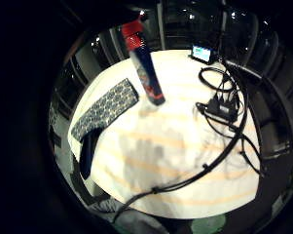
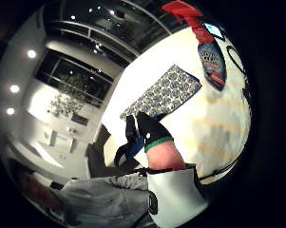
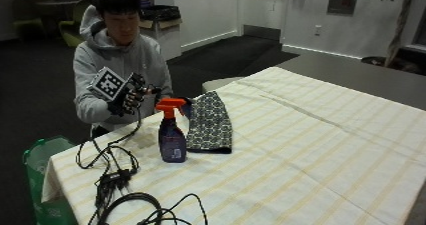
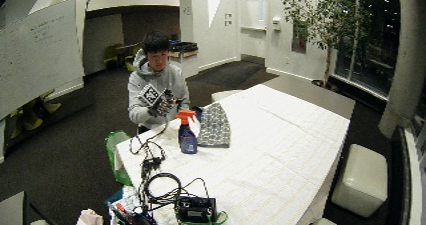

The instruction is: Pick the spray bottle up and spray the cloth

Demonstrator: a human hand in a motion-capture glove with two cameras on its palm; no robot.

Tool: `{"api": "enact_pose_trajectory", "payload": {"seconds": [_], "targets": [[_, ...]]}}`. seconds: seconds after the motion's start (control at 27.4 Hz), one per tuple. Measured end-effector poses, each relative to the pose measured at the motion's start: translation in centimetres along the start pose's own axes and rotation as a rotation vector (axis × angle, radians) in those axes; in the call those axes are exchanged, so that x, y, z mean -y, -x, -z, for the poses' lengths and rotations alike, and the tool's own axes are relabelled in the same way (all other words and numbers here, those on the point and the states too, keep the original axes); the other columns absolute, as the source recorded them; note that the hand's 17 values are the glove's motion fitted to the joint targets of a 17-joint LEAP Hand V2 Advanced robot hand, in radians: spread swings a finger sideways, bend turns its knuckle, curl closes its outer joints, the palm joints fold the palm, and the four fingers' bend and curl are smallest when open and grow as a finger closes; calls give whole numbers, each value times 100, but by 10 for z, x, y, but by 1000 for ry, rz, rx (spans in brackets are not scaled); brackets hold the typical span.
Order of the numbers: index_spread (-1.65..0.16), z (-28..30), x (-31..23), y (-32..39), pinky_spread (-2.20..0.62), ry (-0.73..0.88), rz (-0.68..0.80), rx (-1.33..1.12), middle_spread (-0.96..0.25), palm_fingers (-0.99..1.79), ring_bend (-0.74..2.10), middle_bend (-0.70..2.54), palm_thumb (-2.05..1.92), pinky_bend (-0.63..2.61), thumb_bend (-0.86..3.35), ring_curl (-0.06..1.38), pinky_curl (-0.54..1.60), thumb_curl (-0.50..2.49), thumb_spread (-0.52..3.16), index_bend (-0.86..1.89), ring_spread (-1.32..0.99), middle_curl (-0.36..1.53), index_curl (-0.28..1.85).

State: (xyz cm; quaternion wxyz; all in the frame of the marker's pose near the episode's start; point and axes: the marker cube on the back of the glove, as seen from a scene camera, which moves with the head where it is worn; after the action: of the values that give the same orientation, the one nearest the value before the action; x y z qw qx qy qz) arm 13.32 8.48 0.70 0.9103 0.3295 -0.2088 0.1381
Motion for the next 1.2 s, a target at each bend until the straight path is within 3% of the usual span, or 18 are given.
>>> {"api": "enact_pose_trajectory", "payload": {"seconds": [0.44,0.58,1.2], "targets": [[-29,-30,65,-47,25,-157,-155,165,6,0,34,31,58,51,-2,23,33,32,100,9,9,31,14],[-29,-38,69,-51,25,-142,-168,236,7,-1,35,32,59,52,-2,24,33,33,99,10,9,31,14],[-24,-71,97,-45,23,-460,-350,359,8,10,46,35,68,50,-2,28,34,36,96,10,7,34,15]]}}
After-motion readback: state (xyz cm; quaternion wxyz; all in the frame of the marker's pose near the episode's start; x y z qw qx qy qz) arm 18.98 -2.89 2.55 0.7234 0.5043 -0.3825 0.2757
